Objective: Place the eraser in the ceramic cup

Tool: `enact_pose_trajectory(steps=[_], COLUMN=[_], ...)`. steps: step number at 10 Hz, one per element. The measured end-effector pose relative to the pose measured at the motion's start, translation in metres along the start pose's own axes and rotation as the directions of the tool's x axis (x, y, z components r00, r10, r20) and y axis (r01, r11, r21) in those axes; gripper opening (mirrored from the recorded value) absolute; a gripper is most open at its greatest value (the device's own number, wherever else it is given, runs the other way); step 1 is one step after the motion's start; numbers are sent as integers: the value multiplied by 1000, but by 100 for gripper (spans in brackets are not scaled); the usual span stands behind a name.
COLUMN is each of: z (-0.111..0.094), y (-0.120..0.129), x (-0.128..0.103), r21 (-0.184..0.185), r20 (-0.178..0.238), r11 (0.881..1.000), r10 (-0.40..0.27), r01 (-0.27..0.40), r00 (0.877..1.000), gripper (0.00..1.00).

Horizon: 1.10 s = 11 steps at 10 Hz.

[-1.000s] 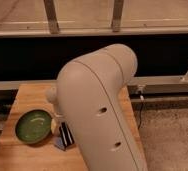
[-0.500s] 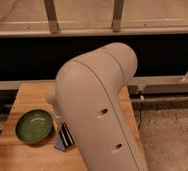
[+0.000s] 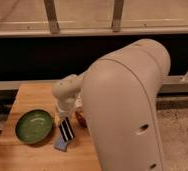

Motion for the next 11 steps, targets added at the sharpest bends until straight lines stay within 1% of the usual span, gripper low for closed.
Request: enact_pose_trajectory(steps=[2,3,5,7,8,10,11], z=[-27,-39,-59,-86,-98,-126,-143], y=[-15,-26,-53,-86,-98,-114,-118], x=[-7,-12,-21,-33,-38,-42,-43], r21=[-5,-3,-28,-41,-45,-35,-19], r20=[67,94,145,181,191,211,223], r11=[1000,999,997,994,992,989,988], r10=[21,34,70,112,128,149,156], r01=[-20,-34,-66,-106,-122,-144,-156], r00=[998,995,987,977,973,966,962], gripper=[0,0,0,0,0,0,0])
